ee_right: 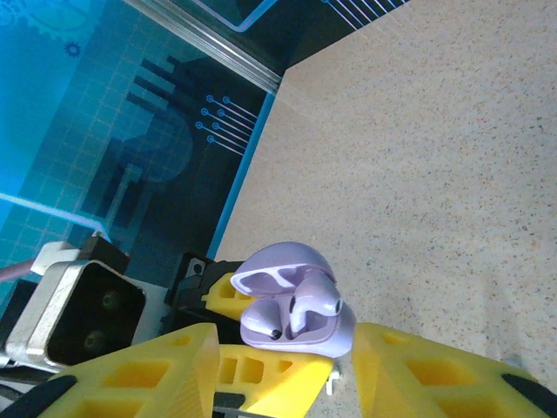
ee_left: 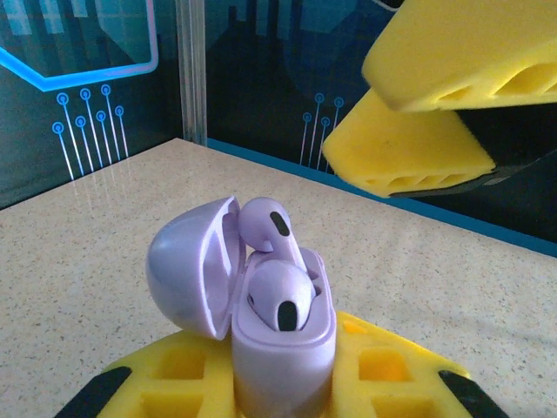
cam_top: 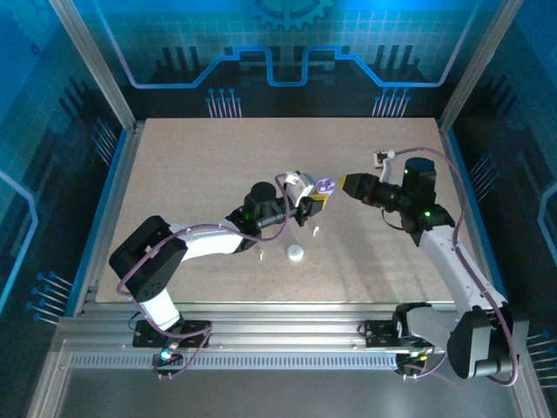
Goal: Insert the wireless bluetooth earbuds into the charging case
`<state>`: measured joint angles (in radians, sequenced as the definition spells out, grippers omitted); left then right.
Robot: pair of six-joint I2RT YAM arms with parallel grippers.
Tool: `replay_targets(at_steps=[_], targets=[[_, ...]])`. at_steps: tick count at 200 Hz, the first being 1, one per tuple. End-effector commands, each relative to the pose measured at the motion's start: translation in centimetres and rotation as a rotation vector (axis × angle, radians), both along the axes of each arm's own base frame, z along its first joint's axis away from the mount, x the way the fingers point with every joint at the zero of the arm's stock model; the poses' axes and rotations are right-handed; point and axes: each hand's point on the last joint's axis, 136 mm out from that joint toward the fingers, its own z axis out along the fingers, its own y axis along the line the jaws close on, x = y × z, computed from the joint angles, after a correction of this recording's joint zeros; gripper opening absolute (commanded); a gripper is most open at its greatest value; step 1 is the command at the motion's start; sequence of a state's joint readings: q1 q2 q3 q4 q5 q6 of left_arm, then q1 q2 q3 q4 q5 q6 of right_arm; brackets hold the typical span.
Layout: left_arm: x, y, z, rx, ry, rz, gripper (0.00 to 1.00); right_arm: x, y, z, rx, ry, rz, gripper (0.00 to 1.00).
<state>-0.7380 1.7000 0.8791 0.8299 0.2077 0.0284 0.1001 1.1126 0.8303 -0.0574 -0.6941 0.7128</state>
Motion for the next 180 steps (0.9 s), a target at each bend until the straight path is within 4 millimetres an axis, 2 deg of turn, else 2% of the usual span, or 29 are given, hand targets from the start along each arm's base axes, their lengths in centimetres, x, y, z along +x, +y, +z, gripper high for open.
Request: replay_targets(at_steps=[1, 75, 180], targets=[[-1.1, -0.2, 2.5, -0.053, -0.059, -0.034, 0.15, 0.1, 1.0, 1.4, 0.025, -0.032, 0.044, 0.45], [-1.1, -0.2, 2.6, -0.053, -0.062, -0.035, 0.15, 0.5, 2.2, 1.1, 0.031, -0.030, 0.075, 0.44], [-1.1, -0.2, 2.4, -0.051, -0.055, -0.037, 0.15, -0.1, 2.9, 2.3, 0.052, -0.083, 0.121, 0.37]])
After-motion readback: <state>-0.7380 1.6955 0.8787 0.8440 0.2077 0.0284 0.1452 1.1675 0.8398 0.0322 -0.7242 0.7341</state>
